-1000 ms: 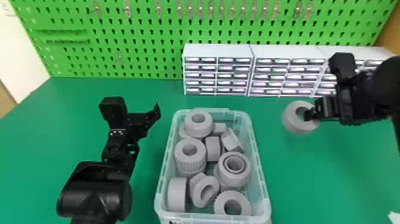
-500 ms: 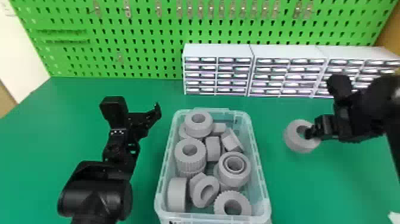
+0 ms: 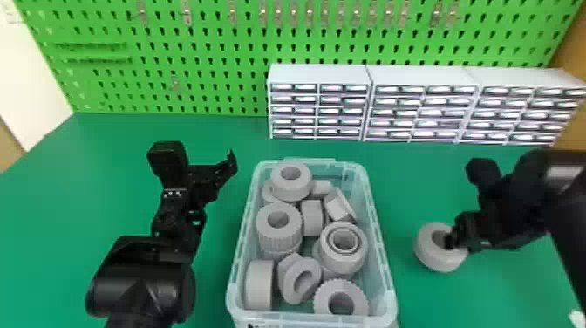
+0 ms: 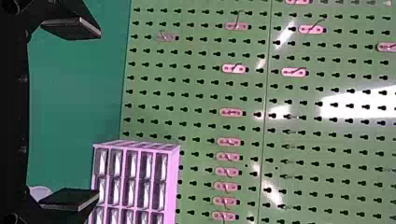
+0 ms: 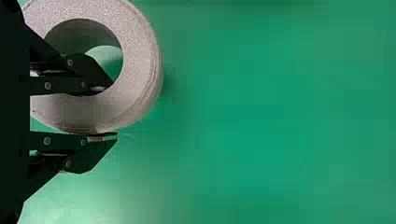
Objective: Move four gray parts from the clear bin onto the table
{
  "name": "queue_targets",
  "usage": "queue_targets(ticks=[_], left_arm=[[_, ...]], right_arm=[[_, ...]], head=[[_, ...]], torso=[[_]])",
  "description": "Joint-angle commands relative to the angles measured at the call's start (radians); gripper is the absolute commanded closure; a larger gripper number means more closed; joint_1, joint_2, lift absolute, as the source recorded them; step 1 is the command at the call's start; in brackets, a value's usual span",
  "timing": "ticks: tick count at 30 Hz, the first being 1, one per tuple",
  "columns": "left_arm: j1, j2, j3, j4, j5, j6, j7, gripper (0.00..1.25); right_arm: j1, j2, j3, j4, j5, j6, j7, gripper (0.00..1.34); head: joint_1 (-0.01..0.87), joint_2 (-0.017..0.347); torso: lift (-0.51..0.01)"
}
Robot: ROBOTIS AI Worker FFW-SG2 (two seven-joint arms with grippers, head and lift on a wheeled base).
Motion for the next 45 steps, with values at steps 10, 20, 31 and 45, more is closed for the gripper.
queue_targets(ticks=[10,20,31,45], left_arm=[[-0.001,0.0,-0.003,0.002,0.003,-0.001,0.002,0.09],[-0.001,0.0,-0.002,0.002,0.009,-0.001,0.002,0.09],[0.002,0.0,0.0,0.002,0.012,-0.003,0.002,0.09],[0.006,0.002,0.005,0.002,0.014,-0.005,0.002,0.09]], right_arm=[[0.008,0.003,-0.014,0.051,0.029,0.001,0.0,1.04],[0.011,0.008,-0.014,0.051,0.029,0.001,0.0,1.02],[0.011,0.009,-0.003,0.051,0.027,0.001,0.0,0.59],[0.008,0.003,0.005,0.02,0.018,0.001,0.0,0.59]], head=[[0.693,0.072],[0.693,0.072],[0.693,0.072],[0.693,0.072]], torso=[[-0.052],[-0.052],[-0.052],[-0.052]])
